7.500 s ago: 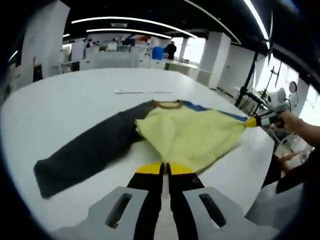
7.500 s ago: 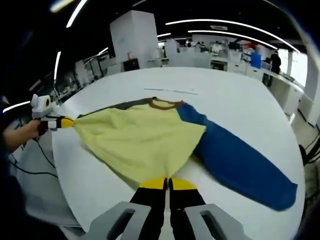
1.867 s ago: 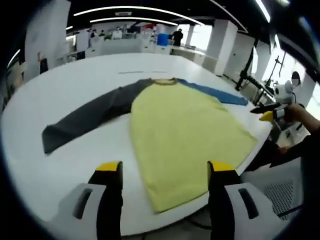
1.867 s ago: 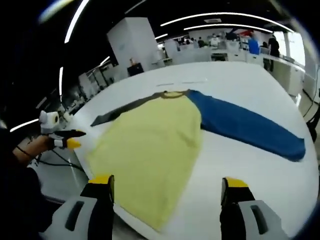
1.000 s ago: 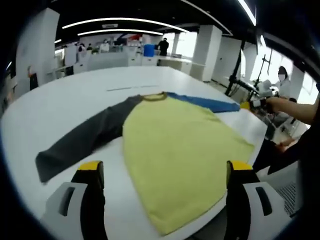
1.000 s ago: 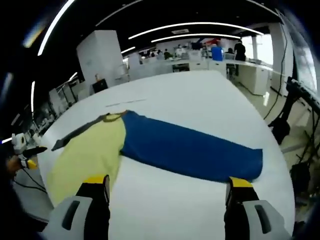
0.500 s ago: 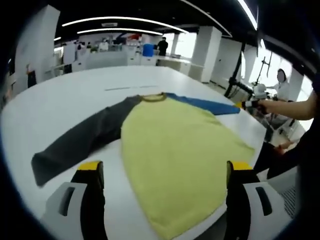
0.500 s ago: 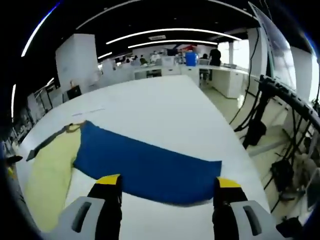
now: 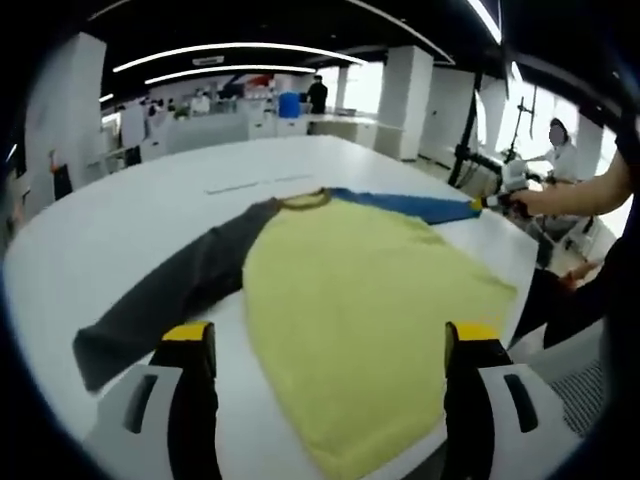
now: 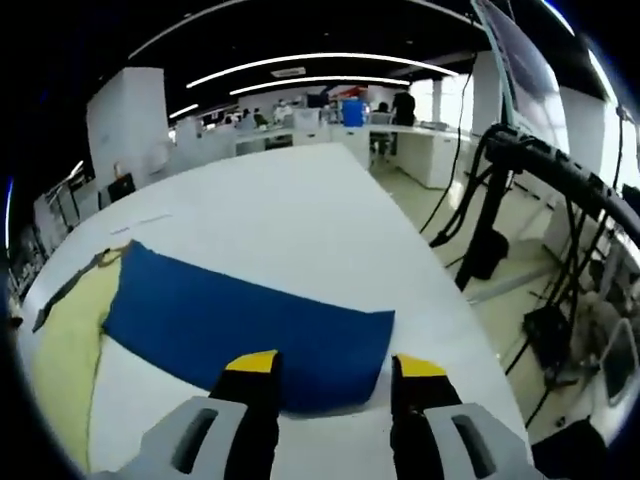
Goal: Fold the garment on the visible template until the final outline fits inside the template.
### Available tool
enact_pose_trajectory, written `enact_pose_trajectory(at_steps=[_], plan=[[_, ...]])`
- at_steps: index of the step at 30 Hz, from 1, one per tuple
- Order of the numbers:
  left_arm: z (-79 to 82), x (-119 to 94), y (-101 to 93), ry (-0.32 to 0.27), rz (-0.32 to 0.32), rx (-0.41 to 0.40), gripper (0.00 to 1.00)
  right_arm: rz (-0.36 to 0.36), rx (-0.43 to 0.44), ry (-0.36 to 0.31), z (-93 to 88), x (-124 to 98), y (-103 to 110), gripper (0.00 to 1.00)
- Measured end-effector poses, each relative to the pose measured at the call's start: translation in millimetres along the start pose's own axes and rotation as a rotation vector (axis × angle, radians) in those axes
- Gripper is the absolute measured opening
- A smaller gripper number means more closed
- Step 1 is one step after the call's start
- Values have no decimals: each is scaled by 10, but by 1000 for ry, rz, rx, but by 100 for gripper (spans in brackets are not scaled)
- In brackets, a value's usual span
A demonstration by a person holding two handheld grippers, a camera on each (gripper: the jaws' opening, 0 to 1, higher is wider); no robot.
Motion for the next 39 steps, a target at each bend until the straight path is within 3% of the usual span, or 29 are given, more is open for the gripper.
enact_pose_trajectory(at_steps=[3, 5, 11, 21, 23, 29, 32, 39], plan=[[3, -14, 11, -3, 5, -3, 90, 2, -4, 2, -6, 8, -17, 20], [-6, -29, 31, -2, 9, -7, 90, -19, -51, 19, -21, 10, -45, 14], [18, -64, 60, 3, 23, 5, 89, -7, -8, 14, -5, 10, -77, 1], [21, -86, 49, 5, 31, 14, 90, 9, -15, 7, 129, -25, -9, 0], [13, -94, 55, 11, 37, 17, 89, -3, -96, 39, 152, -36, 13, 0], [-5, -112, 57, 21, 44, 36, 89, 14, -149, 27, 272, -47, 172, 0], [-3, -121, 50, 12, 42, 39, 89, 0, -224, 35, 318, -45, 239, 0], [-12, -141, 45, 8, 43, 40, 89, 52, -241, 0, 426, 10, 433, 0]])
Point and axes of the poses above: the point that each gripper's makers call its tool centre point, and the gripper's own axes: x roughly forward along the fingers, y roughly to its left, z roughly out of its top, the point moved 8 cm from there along -x, roughly backward along the fingers, and after that the axes turned 2 degrees about y, right-handed, at the moved point
